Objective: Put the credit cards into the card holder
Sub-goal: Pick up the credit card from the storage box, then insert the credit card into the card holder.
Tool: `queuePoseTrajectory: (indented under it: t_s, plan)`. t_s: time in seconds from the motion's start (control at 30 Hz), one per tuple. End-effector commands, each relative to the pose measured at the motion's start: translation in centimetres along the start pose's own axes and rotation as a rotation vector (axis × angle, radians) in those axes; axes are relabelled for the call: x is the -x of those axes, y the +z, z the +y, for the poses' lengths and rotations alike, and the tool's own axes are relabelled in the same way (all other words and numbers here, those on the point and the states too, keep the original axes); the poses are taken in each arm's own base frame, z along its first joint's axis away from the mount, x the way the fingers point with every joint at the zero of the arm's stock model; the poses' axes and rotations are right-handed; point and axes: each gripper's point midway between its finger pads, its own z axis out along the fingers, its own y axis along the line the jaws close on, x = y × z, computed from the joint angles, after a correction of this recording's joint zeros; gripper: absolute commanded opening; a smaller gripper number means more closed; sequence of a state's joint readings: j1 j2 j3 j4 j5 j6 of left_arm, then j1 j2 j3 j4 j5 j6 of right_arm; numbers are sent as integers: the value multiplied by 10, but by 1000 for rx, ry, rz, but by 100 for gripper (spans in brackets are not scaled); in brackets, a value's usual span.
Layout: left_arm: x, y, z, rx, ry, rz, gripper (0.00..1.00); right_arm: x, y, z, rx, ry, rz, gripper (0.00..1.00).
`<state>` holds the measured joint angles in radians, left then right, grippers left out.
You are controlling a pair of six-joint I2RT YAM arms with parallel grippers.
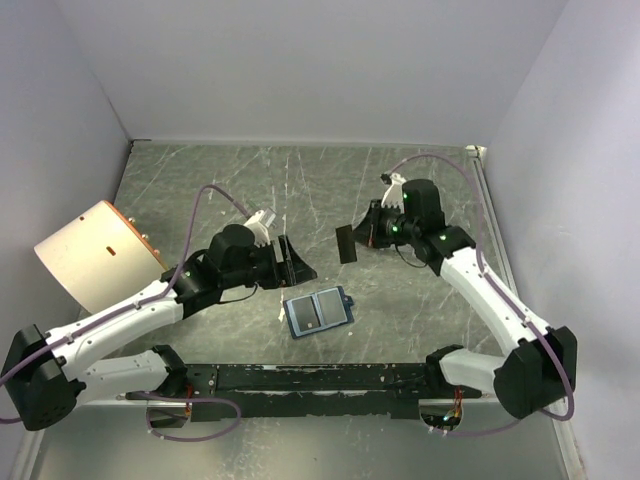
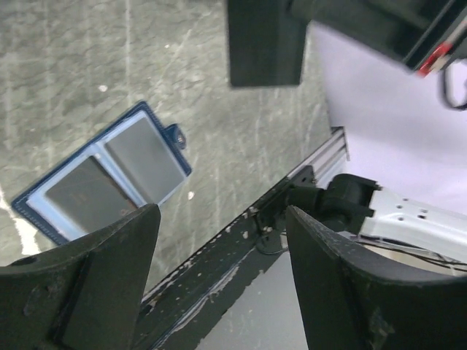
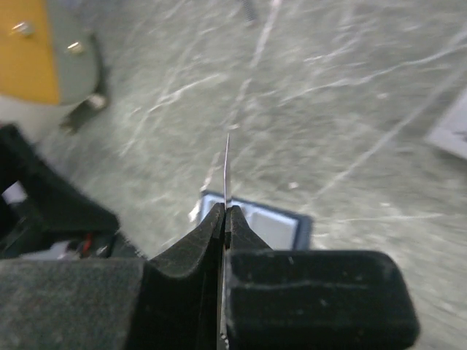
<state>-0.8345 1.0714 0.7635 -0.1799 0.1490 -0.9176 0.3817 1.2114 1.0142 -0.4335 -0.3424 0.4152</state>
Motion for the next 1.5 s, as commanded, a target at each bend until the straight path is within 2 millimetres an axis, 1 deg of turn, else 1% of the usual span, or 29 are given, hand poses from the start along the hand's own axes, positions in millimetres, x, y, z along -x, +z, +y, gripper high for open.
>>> queuePoseTrajectory:
  t_s: [0.0, 0.1, 0.2, 0.3, 0.5, 0.6, 0.67, 0.8, 0.83, 0.9, 0.97, 1.03, 1.07, 1.13, 1.23, 1.3, 1.37, 1.47]
  plan:
    - [13, -7, -36, -167, -41, -48, 79, -6, -18, 76, 449, 28, -16, 0]
    - [15, -10, -46, -228, -67, -58, 74, -8, -33, 95, 570, 79, -23, 0]
    - [18, -12, -53, -270, -86, -73, 68, -6, -46, 108, 647, 87, -48, 0]
    - [21, -13, -58, -289, -90, -82, 64, -5, -53, 115, 687, 93, -50, 0]
    - [30, -17, -66, -338, -96, -120, 53, -12, -56, 119, 745, 122, -24, 0]
    - [33, -20, -71, -369, -96, -134, 39, -16, -53, 117, 740, 132, -6, 0]
    - [36, -22, -71, -371, -101, -148, 35, -18, -50, 114, 728, 127, 2, 0]
    - [38, -23, -67, -363, -110, -162, 10, -25, -46, 111, 721, 130, 26, 0]
    - [38, -23, -66, -359, -113, -165, 7, -26, -44, 109, 707, 131, 29, 1]
    - [38, -24, -63, -349, -111, -171, 7, -29, -39, 102, 665, 135, 37, 8]
    - [36, -24, -58, -331, -110, -171, 7, -32, -35, 97, 633, 136, 42, 22]
    - [32, -23, -51, -309, -107, -164, 7, -36, -30, 88, 574, 139, 56, 31]
    - [30, -22, -44, -286, -109, -164, 7, -39, -27, 81, 529, 141, 66, 36]
    - [23, -18, -29, -223, -120, -147, 7, -43, -19, 64, 424, 125, 63, 50]
    - [5, -11, -7, -163, -136, -97, 7, -57, -8, 38, 291, 136, 86, 59]
    - [-11, -6, 9, -118, -154, -50, 7, -68, 0, 16, 181, 144, 111, 64]
    - [-25, -3, 24, -76, -170, -7, 7, -81, 5, -2, 96, 146, 143, 67]
    - [-40, 0, 40, -41, -199, 28, 7, -95, 9, -26, -20, 137, 173, 71]
